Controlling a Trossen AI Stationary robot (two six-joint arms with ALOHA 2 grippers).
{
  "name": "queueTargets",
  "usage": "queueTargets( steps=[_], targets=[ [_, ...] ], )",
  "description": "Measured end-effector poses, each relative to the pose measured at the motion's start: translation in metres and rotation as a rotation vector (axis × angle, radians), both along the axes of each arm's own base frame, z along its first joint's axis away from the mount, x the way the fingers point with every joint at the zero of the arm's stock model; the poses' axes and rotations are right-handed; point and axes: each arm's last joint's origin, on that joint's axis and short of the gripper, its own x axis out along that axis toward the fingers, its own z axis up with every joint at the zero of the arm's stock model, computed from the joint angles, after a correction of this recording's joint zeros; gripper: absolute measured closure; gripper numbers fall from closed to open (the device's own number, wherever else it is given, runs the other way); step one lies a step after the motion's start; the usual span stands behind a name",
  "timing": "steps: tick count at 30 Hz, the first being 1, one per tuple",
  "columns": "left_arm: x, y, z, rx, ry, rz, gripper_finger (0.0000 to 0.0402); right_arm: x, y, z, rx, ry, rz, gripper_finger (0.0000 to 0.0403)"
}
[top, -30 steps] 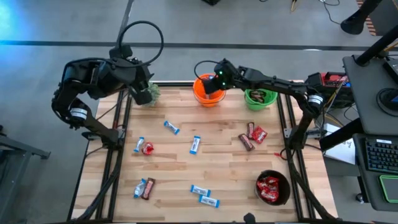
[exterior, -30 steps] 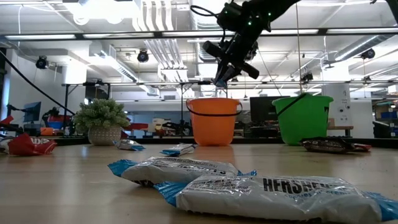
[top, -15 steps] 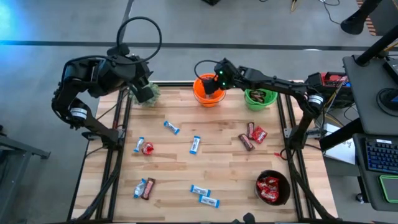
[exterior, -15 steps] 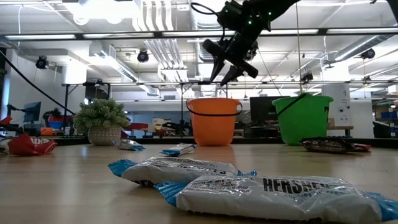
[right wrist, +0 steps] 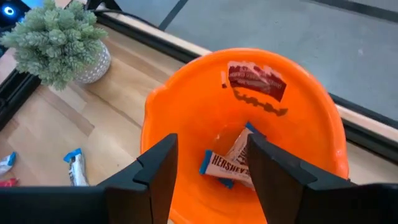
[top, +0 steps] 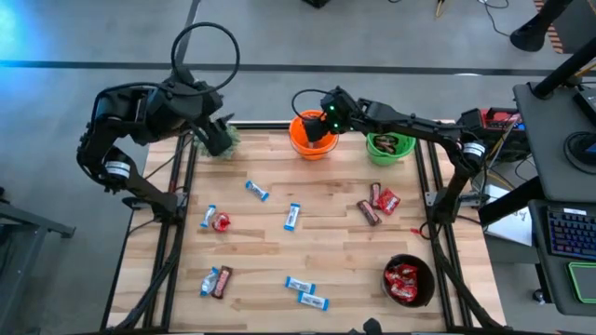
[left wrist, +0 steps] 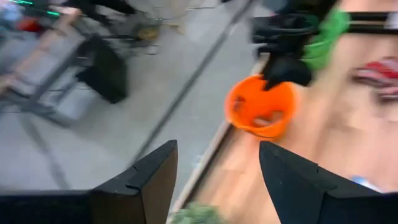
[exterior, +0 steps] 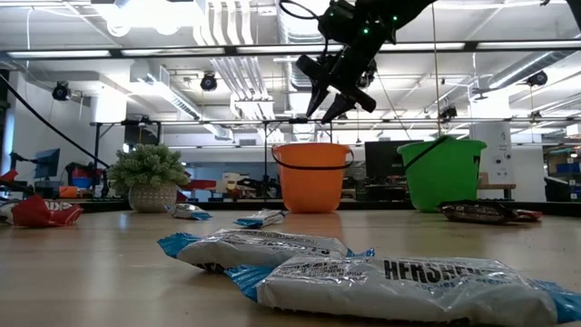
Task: Organize candy in baskets
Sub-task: Put the brown chocolate into the green bucket
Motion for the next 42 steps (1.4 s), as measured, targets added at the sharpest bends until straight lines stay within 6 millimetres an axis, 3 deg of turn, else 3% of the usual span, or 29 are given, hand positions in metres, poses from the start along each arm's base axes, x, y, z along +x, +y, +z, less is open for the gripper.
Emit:
queueTargets(
  steps=[7, 14, 22, 33, 37, 42],
  targets=[
    [-0.002, -0.002, -0.001, -0.173, -0.144, 0.064, 0.0205, -0.004, 0.003, -0.002, 0.030, 0.047, 0.048, 0.0226],
    [-0.007, -0.006, -0.013, -0.317, -0.134, 0.024, 0.0211, -0.014, 0.009, 0.008, 0.015, 0.075, 0.076, 0.0224],
    [-0.021, -0.012, -0.058, -0.550, -0.051, 0.085, 0.0212, -0.043, 0.025, 0.055, -0.083, -0.015, 0.125, 0.0222],
    [-0.028, -0.014, -0.119, -0.638, 0.144, 0.165, 0.0212, -0.111, 0.065, 0.131, -0.201, -0.260, 0.219, 0.0220],
    [-0.023, -0.015, -0.134, -0.650, 0.210, 0.129, 0.0212, -0.131, 0.075, 0.146, -0.206, -0.332, 0.192, 0.0220],
    [-0.012, -0.015, -0.142, -0.649, 0.242, 0.053, 0.0212, -0.140, 0.081, 0.151, -0.200, -0.350, 0.184, 0.0220]
  ],
)
